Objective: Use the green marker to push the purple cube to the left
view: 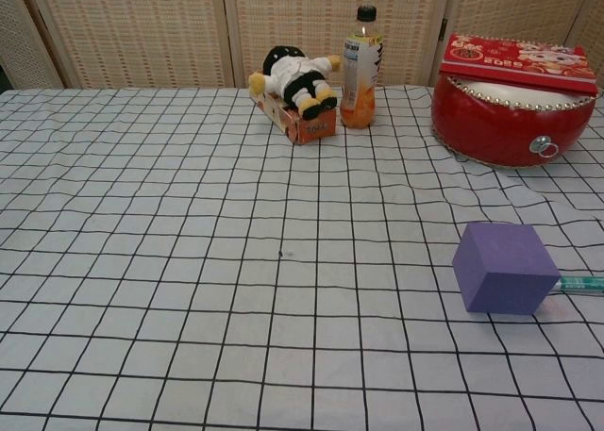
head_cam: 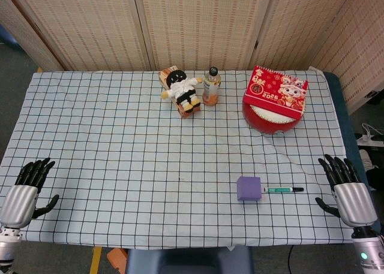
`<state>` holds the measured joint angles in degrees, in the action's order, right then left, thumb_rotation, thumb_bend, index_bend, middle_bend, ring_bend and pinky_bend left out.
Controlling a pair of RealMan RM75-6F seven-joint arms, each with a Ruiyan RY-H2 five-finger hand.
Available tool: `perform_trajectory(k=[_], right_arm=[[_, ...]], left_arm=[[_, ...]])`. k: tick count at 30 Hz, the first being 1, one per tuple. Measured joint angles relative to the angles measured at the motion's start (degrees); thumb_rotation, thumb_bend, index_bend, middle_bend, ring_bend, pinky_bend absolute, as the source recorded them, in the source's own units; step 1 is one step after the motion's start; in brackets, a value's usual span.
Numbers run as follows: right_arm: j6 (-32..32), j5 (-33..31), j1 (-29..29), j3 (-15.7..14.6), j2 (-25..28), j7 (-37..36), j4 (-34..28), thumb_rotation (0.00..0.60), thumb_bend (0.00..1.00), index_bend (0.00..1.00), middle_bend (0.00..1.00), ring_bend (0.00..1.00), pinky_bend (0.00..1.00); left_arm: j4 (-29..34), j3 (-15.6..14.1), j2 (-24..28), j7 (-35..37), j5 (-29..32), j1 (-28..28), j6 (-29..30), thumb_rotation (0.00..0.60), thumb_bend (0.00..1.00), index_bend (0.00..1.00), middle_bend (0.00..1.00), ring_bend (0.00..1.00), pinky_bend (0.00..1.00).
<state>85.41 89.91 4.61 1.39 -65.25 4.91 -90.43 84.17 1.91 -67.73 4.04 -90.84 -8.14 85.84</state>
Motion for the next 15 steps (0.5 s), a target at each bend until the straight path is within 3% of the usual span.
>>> perform_trajectory(k=[9, 11, 15], right_arm=[[-2.13, 0.18, 0.43, -0.87, 0.21, 1.06, -0.83, 0.6, 0.08, 0.0, 0.0, 0.0, 0.0], [-3.73, 0.05, 0.78, -1.32, 0.35, 1.92, -1.22, 0.6, 0.09, 0.01, 0.04, 0.0, 0.01], [-7.34, -0.93, 1.93, -1.73, -0.3, 4.39, -1.4, 0.6, 0.12, 0.17, 0.21, 0.01, 0.09]], left_arm=[[0.16, -0.36, 0.6, 1.28, -0.39, 0.2, 0.54, 0.6, 0.35, 0.0, 0.0, 0.0, 0.05], [0.19, -0.43, 0.75, 1.72, -0.78, 0.26, 0.96, 0.6, 0.35, 0.0, 0.0, 0.0, 0.05], [0.33, -0.74, 1.12, 2.51, -1.08, 0.31, 1.01, 0.6, 0.35, 0.0, 0.0, 0.0, 0.05]])
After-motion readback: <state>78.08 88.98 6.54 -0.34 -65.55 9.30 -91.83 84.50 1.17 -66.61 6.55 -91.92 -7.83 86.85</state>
